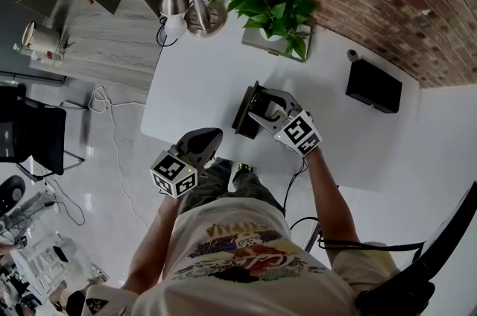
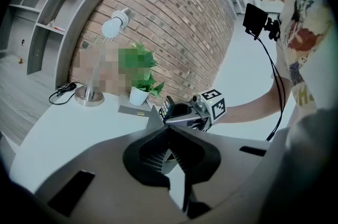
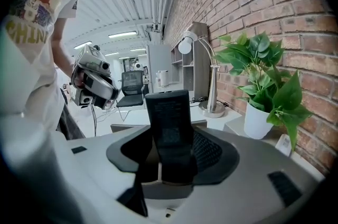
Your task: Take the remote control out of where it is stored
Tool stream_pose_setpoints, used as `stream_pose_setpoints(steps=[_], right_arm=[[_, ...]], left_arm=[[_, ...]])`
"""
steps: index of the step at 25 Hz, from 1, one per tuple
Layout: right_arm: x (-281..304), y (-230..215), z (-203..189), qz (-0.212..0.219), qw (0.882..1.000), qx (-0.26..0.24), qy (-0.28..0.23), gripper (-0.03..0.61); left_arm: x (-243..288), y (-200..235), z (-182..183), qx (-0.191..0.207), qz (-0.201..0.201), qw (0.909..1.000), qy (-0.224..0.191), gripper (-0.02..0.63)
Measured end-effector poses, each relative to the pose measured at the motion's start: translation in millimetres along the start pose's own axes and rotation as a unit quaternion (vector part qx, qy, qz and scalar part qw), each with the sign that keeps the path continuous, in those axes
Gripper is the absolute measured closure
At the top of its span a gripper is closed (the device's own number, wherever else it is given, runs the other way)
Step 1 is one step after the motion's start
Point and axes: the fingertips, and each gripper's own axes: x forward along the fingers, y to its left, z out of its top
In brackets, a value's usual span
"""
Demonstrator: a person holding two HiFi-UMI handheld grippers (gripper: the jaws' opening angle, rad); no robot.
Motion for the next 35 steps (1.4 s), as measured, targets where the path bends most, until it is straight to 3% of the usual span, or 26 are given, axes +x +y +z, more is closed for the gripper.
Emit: stream_pose_setpoints(steps=[12, 35], right_arm=[[-19.2, 4.1, 27.8, -0.029, 1.000, 0.002, -0.010, 0.341], [-41.0, 10.2, 82.3, -0.132, 0.990, 0.024, -0.038, 0.342]], left_arm=[[-5.5, -7.1, 17.8, 0.022, -0.014, 0.9993, -0.025, 0.611], [-7.5, -4.7, 45.2, 0.049, -0.083, 0.9940, -0.051, 0.611]])
